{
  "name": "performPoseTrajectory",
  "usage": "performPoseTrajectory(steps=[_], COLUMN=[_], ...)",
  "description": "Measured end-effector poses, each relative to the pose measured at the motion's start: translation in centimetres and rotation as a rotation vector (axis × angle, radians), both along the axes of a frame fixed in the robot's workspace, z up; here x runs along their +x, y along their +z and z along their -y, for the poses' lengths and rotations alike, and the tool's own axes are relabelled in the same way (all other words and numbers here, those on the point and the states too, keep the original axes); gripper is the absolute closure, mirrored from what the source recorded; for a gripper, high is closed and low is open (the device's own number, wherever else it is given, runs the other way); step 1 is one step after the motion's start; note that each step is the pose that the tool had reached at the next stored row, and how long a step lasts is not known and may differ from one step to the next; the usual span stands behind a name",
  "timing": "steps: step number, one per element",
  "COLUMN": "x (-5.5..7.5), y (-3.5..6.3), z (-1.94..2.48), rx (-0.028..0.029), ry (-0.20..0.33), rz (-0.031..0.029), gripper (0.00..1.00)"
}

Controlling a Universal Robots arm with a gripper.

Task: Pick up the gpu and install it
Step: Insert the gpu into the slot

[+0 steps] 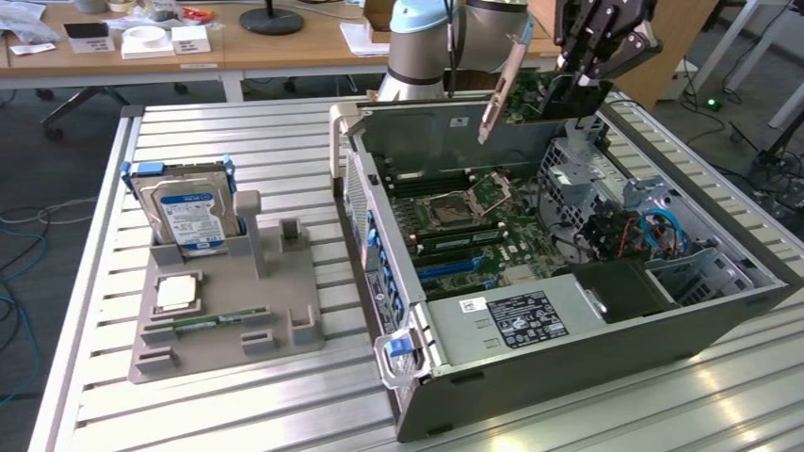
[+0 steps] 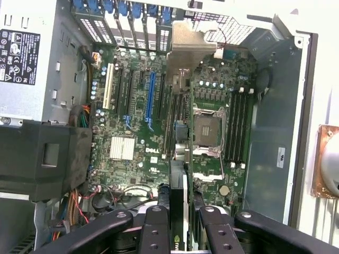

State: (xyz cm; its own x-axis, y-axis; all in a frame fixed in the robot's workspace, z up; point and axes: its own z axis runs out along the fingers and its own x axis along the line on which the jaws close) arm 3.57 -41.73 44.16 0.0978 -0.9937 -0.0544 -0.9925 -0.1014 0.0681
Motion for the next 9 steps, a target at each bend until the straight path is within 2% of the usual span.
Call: performPoseTrajectory(steps=[6,9], x=[-0.46,-0.80], y=[-0.67,-1.07], z=[0.00,0.00], rx=[0.0000,-0.0002], ry=[0.002,0.004], rz=[0.0255,0.0343], gripper=[0.74,0.74])
